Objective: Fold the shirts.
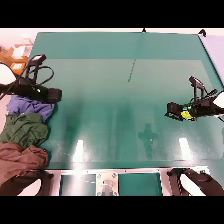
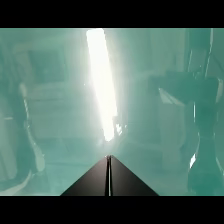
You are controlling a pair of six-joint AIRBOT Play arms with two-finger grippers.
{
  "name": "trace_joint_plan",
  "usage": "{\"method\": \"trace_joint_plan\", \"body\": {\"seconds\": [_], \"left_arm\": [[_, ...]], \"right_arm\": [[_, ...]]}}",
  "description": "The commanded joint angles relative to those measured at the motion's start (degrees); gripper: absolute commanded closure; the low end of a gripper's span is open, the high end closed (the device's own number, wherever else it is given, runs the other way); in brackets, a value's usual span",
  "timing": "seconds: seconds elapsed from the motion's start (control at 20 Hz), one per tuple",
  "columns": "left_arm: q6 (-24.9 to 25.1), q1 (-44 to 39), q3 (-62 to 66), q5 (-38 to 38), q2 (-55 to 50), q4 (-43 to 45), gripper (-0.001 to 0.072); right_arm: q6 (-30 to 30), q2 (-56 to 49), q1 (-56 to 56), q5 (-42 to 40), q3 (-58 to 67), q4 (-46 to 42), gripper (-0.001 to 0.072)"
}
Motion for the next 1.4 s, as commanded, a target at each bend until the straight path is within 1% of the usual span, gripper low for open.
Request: {"method": "trace_joint_plan", "body": {"seconds": [0.0, 0.05, 0.15, 0.2, 0.3, 0.35, 0.4, 0.45, 0.5, 0.55, 0.65, 0.8, 0.85, 0.9, 0.95, 1.0, 1.05, 1.1, 1.15, 1.25, 1.35], "left_arm": [[-4.90, 2.12, 0.94, 9.81, -0.26, 7.93, 0.0178], [-5.70, 4.13, 1.97, 12.57, -1.01, 9.09, 0.0088], [-4.87, 9.25, 4.81, 16.41, -3.98, 9.40, 0.0082], [-2.80, 11.72, 6.71, 16.85, -6.58, 9.27, -0.0013], [0.31, 15.28, 10.58, 15.52, -12.90, 9.42, -0.0013], [1.68, 16.52, 11.69, 15.21, -15.87, 9.70, -0.0013], [2.54, 17.59, 12.37, 14.97, -18.86, 10.64, -0.0013], [2.56, 18.45, 12.46, 14.10, -21.44, 11.98, -0.0013], [2.56, 19.10, 12.46, 11.87, -24.37, 13.81, -0.0013], [2.56, 19.21, 12.46, 9.16, -27.08, 16.06, -0.0013], [2.49, 19.21, 12.46, 4.70, -31.85, 21.29, -0.0013], [2.29, 19.19, 12.46, 4.98, -34.73, 22.60, -0.0013], [2.27, 19.19, 12.46, 5.33, -34.77, 22.49, 0.0074], [2.34, 19.19, 12.94, 4.68, -34.77, 22.51, 0.0456], [2.71, 19.12, 13.92, 3.28, -34.75, 22.47, 0.0683], [2.84, 18.88, 15.63, 1.51, -34.75, 22.45, 0.0681], [3.67, 18.25, 18.03, -0.52, -34.64, 22.38, 0.0682], [3.82, 17.33, 20.94, -2.45, -34.49, 22.36, 0.0682], [3.85, 15.89, 24.57, -4.31, -34.38, 22.23, 0.0682], [5.44, 10.78, 34.34, -9.70, -34.29, 19.71, 0.0682], [5.05, 4.09, 42.60, -10.29, -33.05, 12.44, 0.0682]], "right_arm": [[0.02, -0.02, 0.04, -2.62, -0.04, 0.00, 0.0696], [0.02, -0.02, 0.04, -3.10, -0.04, 0.02, 0.0696], [0.02, -0.02, 0.07, -4.52, -0.07, 0.04, 0.0696], [0.02, -0.02, 0.07, -4.98, -0.09, 0.04, 0.0696], [0.02, -0.02, 0.02, -7.04, -0.13, -0.13, 0.0691], [0.00, -0.02, 0.02, -7.89, -0.13, -0.17, 0.0594], [0.00, -0.02, 0.02, -8.35, -0.13, -0.17, 0.0411], [0.00, -0.02, 0.02, -8.68, -0.13, -0.17, 0.0303], [0.00, -0.02, 0.02, -8.92, -0.13, -0.17, 0.0270], [0.00, -0.02, 0.02, -9.01, -0.13, -0.20, 0.0267], [0.00, -0.02, 0.04, -9.73, -0.13, -0.17, 0.0188], [0.00, -0.02, 0.04, -10.01, -0.11, -0.17, 0.0189], [0.00, -0.02, 0.04, -9.99, -0.11, -0.15, 0.0189], [0.00, -0.02, 0.04, -9.99, -0.11, -0.15, 0.0211], [0.00, -0.02, 0.04, -9.99, -0.11, -0.15, 0.0257], [0.02, -0.02, 0.04, -9.99, -0.11, -0.15, 0.0345], [0.00, -0.02, 0.04, -9.99, -0.11, -0.15, 0.0453], [0.00, 0.00, 0.02, -9.94, -0.09, -0.15, 0.0509], [0.00, 0.00, 0.02, -9.92, 0.04, -0.15, 0.0524], [0.00, 0.00, 0.02, -9.75, 1.14, -0.17, 0.0524], [0.00, 0.00, -0.50, -8.15, 3.50, -0.15, 0.0524]]}}
